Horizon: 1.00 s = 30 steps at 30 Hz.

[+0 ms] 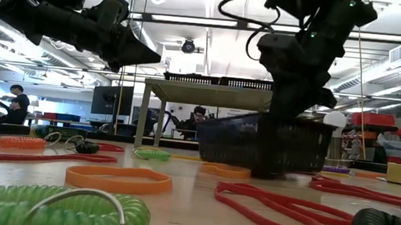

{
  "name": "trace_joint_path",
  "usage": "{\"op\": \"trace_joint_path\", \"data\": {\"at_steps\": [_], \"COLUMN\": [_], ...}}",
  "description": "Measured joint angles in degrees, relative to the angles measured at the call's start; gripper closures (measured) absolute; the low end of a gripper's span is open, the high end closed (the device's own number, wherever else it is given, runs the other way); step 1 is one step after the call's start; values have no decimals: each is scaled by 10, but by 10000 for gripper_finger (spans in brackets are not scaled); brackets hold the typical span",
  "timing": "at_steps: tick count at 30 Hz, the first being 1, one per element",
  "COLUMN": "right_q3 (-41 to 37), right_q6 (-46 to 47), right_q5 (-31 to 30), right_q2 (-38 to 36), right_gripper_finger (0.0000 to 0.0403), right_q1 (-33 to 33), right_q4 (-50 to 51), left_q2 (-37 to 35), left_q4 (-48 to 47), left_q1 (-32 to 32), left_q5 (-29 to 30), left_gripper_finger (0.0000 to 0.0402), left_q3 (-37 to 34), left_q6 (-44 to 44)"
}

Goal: Pick & Place Office Desk Supplies
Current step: Put the black bin on the shelf

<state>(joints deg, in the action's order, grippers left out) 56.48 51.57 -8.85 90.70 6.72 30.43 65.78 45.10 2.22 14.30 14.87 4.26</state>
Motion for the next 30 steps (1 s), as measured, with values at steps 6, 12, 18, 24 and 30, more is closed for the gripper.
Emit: {"op": "trace_joint_path", "data": {"at_steps": [6, 12, 18, 24, 30], "right_q3": [71, 161, 233, 253, 253], "right_q6": [-5, 46, 76, 96, 90], "right_q5": [0, 0, 13, 20, 43], "right_q2": [11, 87, 162, 198, 220], "right_gripper_finger": [239, 218, 218, 235, 286], "right_q1": [18, 57, 79, 89, 89], "right_q4": [27, 50, 63, 79, 91], "left_q2": [0, 0, 0, 0, 0], "left_q4": [-3, -4, -4, -7, -8], "left_q1": [0, 0, 0, 0, -4], "left_q5": [4, 7, 7, 7, 7], "left_gripper_finger": [394, 394, 394, 394, 394], "left_q3": [0, 0, 0, 0, 0], "left_q6": [3, 3, 3, 4, 5]}}
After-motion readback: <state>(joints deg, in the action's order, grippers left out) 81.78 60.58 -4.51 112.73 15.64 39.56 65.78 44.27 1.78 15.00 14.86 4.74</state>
